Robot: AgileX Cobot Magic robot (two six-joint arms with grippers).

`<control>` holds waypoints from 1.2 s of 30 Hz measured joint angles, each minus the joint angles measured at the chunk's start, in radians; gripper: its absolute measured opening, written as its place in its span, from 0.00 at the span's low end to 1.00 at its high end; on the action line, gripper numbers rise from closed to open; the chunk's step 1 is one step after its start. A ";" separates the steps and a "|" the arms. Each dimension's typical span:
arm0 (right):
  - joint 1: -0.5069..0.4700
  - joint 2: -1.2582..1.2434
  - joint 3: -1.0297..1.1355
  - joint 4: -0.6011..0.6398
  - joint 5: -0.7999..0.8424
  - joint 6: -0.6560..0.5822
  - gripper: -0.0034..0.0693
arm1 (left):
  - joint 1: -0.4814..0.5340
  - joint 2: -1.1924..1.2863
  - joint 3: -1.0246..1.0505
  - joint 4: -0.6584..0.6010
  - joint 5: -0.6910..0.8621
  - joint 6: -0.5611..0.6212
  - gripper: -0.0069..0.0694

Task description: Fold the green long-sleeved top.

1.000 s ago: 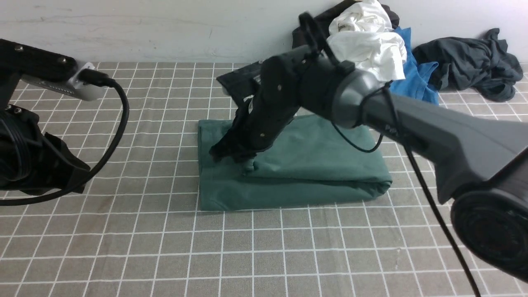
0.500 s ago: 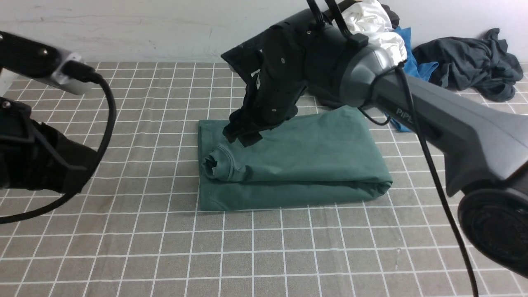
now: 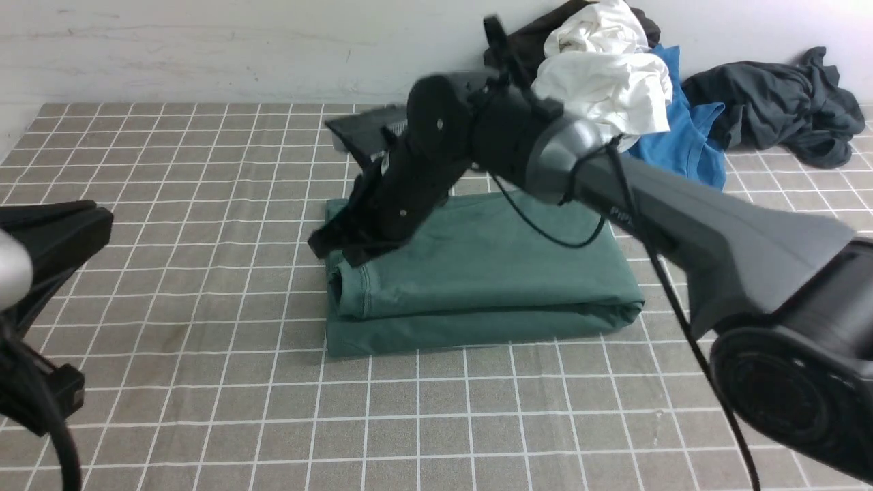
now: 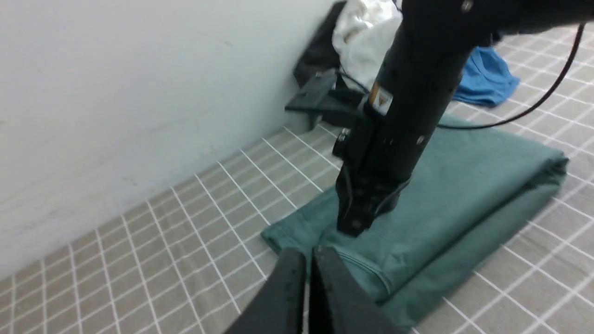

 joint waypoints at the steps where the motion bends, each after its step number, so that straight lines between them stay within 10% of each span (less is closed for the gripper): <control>1: 0.001 -0.045 -0.026 -0.054 0.040 -0.001 0.03 | 0.000 -0.026 0.030 -0.031 -0.032 0.021 0.09; 16: -0.011 -0.747 0.588 -0.339 0.094 0.101 0.03 | -0.059 -0.138 0.210 -0.290 -0.201 0.057 0.09; 27: -0.011 -1.376 1.539 -0.183 -0.597 0.105 0.03 | -0.059 -0.138 0.217 -0.360 -0.173 0.057 0.09; 36: -0.011 -1.669 1.885 -0.156 -0.686 0.111 0.03 | -0.059 -0.138 0.217 -0.365 -0.173 0.057 0.09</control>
